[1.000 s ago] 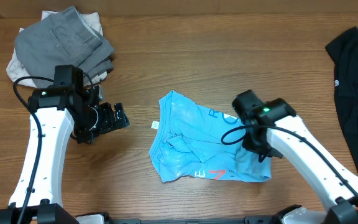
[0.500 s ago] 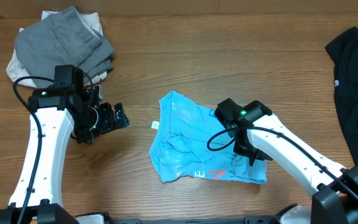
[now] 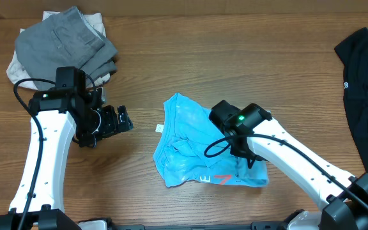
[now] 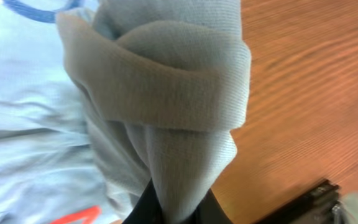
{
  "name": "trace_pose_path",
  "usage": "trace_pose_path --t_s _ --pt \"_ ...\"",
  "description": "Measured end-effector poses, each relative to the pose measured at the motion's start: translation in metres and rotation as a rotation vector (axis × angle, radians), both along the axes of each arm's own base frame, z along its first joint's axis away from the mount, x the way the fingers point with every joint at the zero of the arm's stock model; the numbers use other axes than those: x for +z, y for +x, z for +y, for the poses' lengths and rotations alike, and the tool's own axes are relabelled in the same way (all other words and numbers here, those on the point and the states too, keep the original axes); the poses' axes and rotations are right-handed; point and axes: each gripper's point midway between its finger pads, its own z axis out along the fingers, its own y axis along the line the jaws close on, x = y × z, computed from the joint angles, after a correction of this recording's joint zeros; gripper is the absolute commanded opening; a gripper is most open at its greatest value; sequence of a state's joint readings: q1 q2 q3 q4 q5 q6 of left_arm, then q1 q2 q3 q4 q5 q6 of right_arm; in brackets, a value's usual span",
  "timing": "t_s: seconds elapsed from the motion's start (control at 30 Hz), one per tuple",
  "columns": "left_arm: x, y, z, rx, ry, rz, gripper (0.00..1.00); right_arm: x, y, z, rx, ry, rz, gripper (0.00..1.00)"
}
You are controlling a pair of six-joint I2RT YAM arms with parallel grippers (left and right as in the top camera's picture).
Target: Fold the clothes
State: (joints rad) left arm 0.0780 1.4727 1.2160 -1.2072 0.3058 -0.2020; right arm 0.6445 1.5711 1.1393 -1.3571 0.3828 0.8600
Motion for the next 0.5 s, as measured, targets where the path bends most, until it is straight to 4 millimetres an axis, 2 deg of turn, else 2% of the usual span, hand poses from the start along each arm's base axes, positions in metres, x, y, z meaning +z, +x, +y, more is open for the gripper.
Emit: trace_pose_path --t_s 0.27,0.5 --pt "0.000 -0.002 0.000 0.000 -0.001 0.008 1.00 -0.015 0.013 0.039 0.050 0.100 -0.042 0.04" --pt "0.000 -0.005 0.000 0.000 -0.001 0.019 1.00 -0.058 0.016 0.073 0.075 0.152 0.022 0.11"
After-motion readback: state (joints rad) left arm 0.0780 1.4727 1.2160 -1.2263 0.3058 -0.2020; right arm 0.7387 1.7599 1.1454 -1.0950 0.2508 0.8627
